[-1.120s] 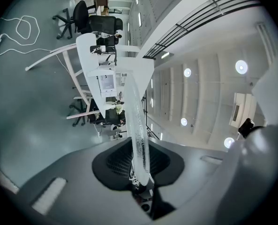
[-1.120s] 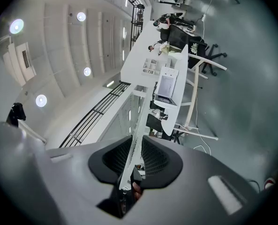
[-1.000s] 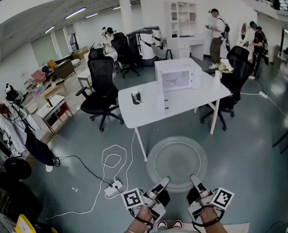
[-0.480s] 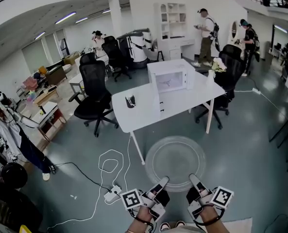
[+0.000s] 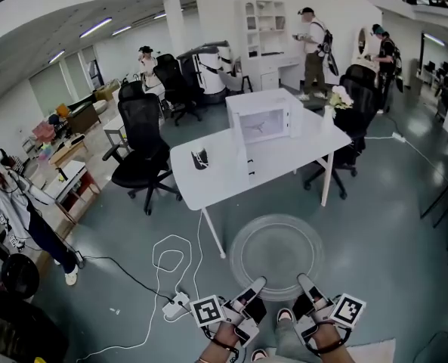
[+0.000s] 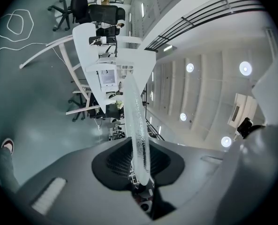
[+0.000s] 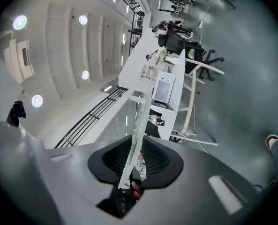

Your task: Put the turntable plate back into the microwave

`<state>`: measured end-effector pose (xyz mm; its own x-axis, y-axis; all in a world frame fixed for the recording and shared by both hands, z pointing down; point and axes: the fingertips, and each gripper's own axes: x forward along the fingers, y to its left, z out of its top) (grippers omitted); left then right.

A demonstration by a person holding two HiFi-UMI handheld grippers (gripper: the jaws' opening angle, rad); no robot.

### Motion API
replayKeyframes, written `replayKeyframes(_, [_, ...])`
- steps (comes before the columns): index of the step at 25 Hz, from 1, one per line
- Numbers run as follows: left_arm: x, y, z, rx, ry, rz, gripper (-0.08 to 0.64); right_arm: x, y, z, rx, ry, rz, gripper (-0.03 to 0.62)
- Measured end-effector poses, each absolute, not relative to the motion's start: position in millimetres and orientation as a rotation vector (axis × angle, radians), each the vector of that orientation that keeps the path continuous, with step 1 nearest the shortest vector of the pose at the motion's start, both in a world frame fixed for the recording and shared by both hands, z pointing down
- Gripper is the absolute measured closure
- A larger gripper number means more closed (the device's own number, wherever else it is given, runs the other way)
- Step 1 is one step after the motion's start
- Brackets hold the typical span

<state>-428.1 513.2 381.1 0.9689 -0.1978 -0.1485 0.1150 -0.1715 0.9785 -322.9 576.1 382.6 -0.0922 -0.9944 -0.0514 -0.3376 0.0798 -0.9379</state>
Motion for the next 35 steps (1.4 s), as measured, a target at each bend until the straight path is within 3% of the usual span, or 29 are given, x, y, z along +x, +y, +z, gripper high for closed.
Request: replayKeyframes(35, [-178, 284, 389, 1.714, -0.167, -0.368, 0.509, -65, 334, 390, -1.284, 1.649, -1.126, 0.518])
